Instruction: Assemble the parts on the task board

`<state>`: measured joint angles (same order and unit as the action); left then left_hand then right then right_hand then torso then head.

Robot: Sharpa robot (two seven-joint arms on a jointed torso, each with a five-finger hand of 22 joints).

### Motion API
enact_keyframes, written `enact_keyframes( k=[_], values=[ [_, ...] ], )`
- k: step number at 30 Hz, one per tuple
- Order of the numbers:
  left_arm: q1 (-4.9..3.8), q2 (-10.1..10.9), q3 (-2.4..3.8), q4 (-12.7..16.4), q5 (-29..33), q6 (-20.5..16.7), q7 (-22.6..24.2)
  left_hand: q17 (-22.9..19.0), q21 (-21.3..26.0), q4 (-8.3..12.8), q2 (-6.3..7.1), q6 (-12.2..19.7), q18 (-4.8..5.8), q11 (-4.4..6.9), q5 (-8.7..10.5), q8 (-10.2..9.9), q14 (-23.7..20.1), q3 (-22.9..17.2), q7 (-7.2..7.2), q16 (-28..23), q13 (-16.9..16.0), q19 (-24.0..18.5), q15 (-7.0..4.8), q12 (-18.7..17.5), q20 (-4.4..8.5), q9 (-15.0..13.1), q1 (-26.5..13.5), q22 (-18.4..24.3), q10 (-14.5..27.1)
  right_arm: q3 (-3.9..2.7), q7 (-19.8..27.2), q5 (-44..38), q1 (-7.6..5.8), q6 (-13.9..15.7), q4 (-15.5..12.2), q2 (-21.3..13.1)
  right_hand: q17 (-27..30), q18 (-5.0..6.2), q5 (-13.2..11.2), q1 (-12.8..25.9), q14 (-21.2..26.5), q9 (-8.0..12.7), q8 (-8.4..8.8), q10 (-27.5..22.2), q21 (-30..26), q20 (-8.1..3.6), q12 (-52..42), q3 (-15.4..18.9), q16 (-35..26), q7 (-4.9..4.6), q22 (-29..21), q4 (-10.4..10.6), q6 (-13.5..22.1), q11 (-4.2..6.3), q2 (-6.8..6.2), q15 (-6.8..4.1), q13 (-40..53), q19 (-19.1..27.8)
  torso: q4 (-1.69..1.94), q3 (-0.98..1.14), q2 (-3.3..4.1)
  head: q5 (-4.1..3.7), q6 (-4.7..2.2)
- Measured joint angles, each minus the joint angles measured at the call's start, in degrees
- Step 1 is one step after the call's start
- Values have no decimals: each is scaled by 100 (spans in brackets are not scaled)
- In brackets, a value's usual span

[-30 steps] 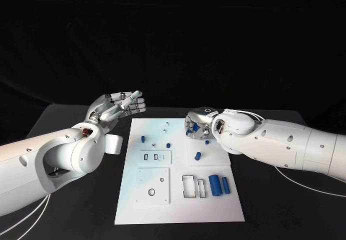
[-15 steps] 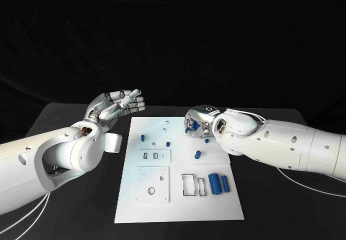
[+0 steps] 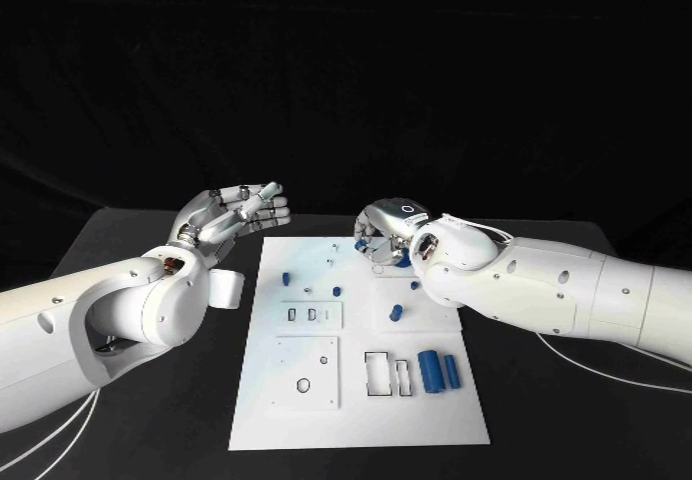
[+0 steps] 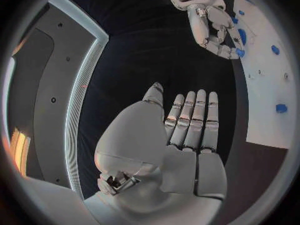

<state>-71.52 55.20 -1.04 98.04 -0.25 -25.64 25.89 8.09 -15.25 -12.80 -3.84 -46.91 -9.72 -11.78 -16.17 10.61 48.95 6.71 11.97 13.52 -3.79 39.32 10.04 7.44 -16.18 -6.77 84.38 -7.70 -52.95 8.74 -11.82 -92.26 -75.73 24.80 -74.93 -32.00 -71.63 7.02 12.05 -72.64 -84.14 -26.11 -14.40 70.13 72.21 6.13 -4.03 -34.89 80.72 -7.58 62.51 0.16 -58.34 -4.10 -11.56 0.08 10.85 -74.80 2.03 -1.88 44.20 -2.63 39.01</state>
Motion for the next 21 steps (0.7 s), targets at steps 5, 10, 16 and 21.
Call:
enact_keyframes(
  k=[5,10,16,21],
  values=[
    [0,-20,0,4,0,0,0,0,0,0,0,0,0,0,0,0,0,0,0,0,0,0,0,0,0,0,0,1,0,-2,-3,9,4,88,245,268,-1,1,0,0,0,-7,0,0,0,0,0,0,0,0,0,0,0,0,0,0,0,0,5,1,7,5,-23],
    [0,-23,0,10,0,0,0,5,0,-16,0,0,0,0,0,0,0,16,0,0,0,0,0,0,0,0,0,1,0,-2,3,25,15,138,439,490,-9,2,0,0,0,-8,1,0,0,0,0,1,-1,0,-1,0,0,0,0,0,0,0,7,1,8,25,-32],
    [-13,-21,2,24,0,0,0,4,0,-16,0,0,0,0,0,0,0,16,0,0,0,0,0,0,0,0,0,1,0,-3,17,57,38,166,620,668,-18,2,0,0,0,-8,1,0,0,0,0,-1,19,0,-1,2,1,0,0,0,-1,0,17,-8,23,31,-40],
    [-44,-23,2,28,0,0,0,4,0,-16,0,0,0,0,0,0,0,16,0,0,0,0,0,0,0,0,0,1,0,-3,31,85,77,167,732,772,-17,2,0,0,0,-19,1,0,0,0,0,-15,19,-1,-1,17,1,-1,0,0,-2,0,30,-17,42,28,-41]
  ],
)
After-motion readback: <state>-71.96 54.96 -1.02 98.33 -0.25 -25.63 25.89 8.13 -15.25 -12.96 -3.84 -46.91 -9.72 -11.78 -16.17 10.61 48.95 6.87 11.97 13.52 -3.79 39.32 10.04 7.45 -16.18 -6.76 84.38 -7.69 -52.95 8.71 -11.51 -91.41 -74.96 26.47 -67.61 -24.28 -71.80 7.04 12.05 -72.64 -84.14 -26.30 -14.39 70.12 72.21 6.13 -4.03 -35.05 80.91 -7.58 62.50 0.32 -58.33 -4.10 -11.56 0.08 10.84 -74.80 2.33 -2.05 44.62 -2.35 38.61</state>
